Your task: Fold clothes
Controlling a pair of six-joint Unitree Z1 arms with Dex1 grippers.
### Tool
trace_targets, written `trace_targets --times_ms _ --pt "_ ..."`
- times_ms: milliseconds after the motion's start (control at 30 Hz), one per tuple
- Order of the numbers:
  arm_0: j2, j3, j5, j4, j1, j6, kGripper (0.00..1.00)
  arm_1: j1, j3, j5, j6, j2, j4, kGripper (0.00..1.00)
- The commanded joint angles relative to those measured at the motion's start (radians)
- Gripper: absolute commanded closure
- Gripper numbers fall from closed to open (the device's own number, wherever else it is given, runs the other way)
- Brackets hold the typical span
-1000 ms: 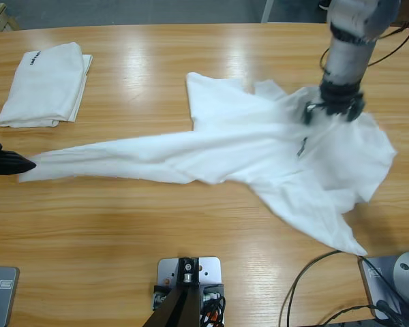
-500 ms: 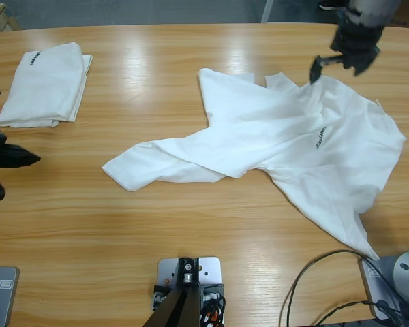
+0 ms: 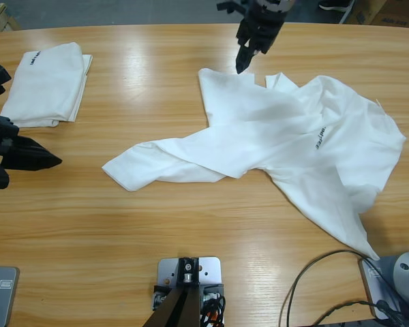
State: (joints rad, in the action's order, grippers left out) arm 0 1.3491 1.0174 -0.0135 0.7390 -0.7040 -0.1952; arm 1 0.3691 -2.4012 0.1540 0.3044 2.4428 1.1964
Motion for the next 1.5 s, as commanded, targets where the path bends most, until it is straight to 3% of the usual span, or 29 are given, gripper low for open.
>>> trace_targets --times_ms 33,300,800,933,1000,1133,1500 --pt "0.069 0.000 -0.019 -0.013 0.009 0.018 0.616 -0.179 -0.005 0.198 0.120 0.118 -0.016 0.386" --pt "0.103 -0.005 -0.031 -0.032 0.009 0.019 0.612 -0.151 0.021 0.246 0.148 0.165 0.026 0.326" --pt "0.127 -0.045 -0.037 -0.075 0.011 0.016 0.612 -0.114 0.022 0.263 0.147 0.226 0.041 0.342" --pt "0.127 -0.045 -0.039 -0.075 0.011 0.015 0.612 -0.083 0.030 0.228 0.151 0.226 0.050 0.504" --pt "0.120 -0.049 -0.040 -0.074 0.011 0.014 0.612 -0.078 0.031 0.217 0.154 0.226 0.055 0.745" --pt "0.105 -0.068 -0.040 -0.074 0.011 0.013 0.612 -0.071 0.029 0.180 0.186 0.220 0.074 1.000" --pt "0.092 -0.088 -0.040 -0.076 0.011 0.010 0.612 -0.045 -0.040 0.190 0.213 0.143 0.100 1.000"
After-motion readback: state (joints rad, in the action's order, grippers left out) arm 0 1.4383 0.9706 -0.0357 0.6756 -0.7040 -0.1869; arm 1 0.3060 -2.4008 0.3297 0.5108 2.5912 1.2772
